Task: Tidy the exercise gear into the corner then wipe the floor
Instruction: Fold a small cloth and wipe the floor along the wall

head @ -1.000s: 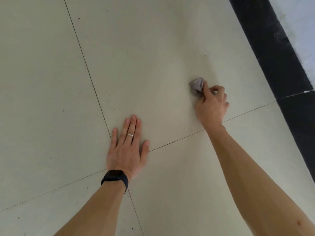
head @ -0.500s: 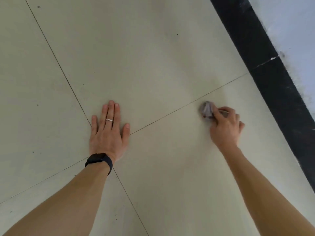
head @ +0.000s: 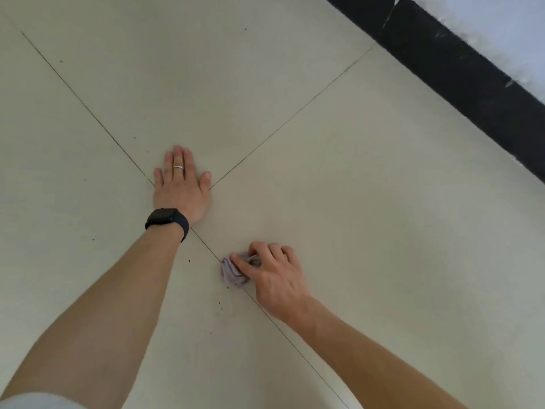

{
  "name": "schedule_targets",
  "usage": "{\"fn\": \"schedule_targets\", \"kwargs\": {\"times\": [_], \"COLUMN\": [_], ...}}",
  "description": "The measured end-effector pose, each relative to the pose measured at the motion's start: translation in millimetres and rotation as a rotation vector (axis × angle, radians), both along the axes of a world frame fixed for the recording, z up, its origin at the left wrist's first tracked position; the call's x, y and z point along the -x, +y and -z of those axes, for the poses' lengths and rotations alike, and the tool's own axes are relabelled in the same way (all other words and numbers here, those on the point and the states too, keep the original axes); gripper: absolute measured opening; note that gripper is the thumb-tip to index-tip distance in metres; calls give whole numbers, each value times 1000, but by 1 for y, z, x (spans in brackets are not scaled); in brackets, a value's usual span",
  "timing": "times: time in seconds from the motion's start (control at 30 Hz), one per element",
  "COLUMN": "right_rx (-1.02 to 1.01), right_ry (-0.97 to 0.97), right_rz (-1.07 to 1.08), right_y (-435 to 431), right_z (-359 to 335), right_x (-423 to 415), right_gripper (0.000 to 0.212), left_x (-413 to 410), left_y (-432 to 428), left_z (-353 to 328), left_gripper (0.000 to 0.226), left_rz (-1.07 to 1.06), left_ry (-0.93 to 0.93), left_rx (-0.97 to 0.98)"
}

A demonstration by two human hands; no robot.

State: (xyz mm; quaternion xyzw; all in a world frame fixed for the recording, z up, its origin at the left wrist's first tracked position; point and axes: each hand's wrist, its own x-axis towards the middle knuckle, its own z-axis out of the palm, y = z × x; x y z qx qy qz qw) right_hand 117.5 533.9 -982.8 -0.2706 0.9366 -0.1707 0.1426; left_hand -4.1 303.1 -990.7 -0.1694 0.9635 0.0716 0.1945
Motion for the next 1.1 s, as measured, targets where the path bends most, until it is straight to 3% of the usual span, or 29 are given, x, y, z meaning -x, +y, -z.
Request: {"fn": "schedule_targets", "kwargs": {"times": [0.2,0.27,0.37,0.4,0.47,0.57,0.67,0.73,0.83,0.87,0.97,1.1], "right_rx": [-80,-157,-169,-154,-103,-85,-130,-134,-89,-81,-41,0], "right_ry": [68,83,16,11,45,-13,1,83,79,78,106,51], "right_rz": [168,439,1025,1110,986,520,238,427,1047,1149,1069,572], "right_y": [168,229,300,306,293,261,296,339,395,398,366,319], "right_z": [-4,-5,-8,-9,-6,-4,-3,2,3,3,4,7], "right_x": [-80,-70,-65,-80,-137,-244,-262,-235,-200,-200,-246,-348], "right_gripper": [66,61,59,61,66,72,69,64,60,62,64,67], "left_x": [-89,-114,-138,-145,-160,-191,-220,-226,-223,-222,-223,-223], "left_y": [155,214,284,303,337,374,397,405,409,409,409,411], "left_z": [9,14,14,12,8,2,2,4,4,2,1,-2], "left_gripper": [69,69,69,70,72,72,70,67,67,68,69,72], "left_rz": [282,403,604,651,756,925,1040,1059,1075,1080,1066,1056], "left_ry": [20,52,81,88,78,9,-67,-107,-180,-180,-180,-221], "left_rx": [-129,-154,-163,-171,-191,-211,-142,-84,-36,-25,3,49]}}
